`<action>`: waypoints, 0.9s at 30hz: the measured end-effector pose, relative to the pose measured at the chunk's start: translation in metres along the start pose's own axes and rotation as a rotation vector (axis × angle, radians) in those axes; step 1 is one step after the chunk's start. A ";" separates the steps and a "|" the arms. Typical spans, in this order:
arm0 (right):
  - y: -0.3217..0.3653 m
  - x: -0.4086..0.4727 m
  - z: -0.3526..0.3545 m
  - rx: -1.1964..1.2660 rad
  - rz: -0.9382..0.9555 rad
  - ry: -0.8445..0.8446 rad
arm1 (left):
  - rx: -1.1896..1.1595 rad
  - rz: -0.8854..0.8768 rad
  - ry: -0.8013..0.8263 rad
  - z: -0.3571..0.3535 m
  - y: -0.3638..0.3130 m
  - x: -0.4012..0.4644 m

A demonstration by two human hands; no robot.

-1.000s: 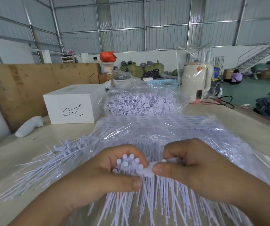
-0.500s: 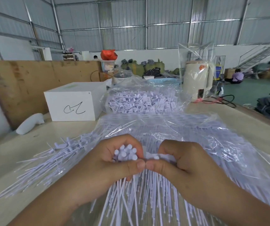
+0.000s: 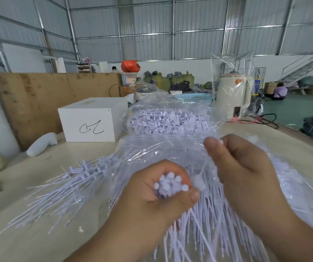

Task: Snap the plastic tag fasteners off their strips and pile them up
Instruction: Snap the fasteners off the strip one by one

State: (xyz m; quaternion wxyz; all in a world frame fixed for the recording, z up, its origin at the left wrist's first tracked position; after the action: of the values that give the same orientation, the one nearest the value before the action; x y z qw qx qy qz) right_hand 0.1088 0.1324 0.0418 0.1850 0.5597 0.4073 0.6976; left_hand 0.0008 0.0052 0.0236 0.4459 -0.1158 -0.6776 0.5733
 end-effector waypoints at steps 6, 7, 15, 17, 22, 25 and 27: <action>-0.007 -0.003 0.009 0.184 -0.138 0.640 | -0.098 0.026 0.095 0.013 -0.001 0.010; -0.007 -0.001 0.011 0.178 -0.135 0.670 | -0.091 0.022 0.115 0.015 -0.001 0.011; -0.012 -0.009 0.002 -0.005 -0.054 0.741 | -0.086 0.111 0.337 0.014 0.001 0.008; -0.012 -0.009 0.000 -0.035 -0.042 0.766 | -0.065 0.139 0.380 0.018 -0.001 0.010; -0.016 -0.012 -0.003 -0.123 -0.053 0.763 | 0.011 0.207 0.525 0.025 -0.005 0.014; -0.015 -0.014 -0.003 -0.310 0.064 0.700 | 0.051 0.219 0.457 0.026 0.000 0.016; -0.015 -0.013 -0.002 -0.374 0.069 0.673 | 0.044 0.186 0.408 0.025 0.003 0.016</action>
State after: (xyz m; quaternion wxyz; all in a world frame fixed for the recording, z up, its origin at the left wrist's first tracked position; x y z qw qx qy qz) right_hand 0.1076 0.1313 0.0218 0.1164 0.2693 0.2919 0.9103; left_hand -0.0281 0.0000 0.0301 0.5214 -0.2817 -0.5468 0.5914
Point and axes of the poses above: each hand's wrist, its own x-axis towards the middle knuckle, its own z-axis out of the back of the hand, y = z × x, the point moved 1 cm from there along x, towards the middle knuckle, and after that the axes turned 11 degrees about -y, right-handed, at the moved point
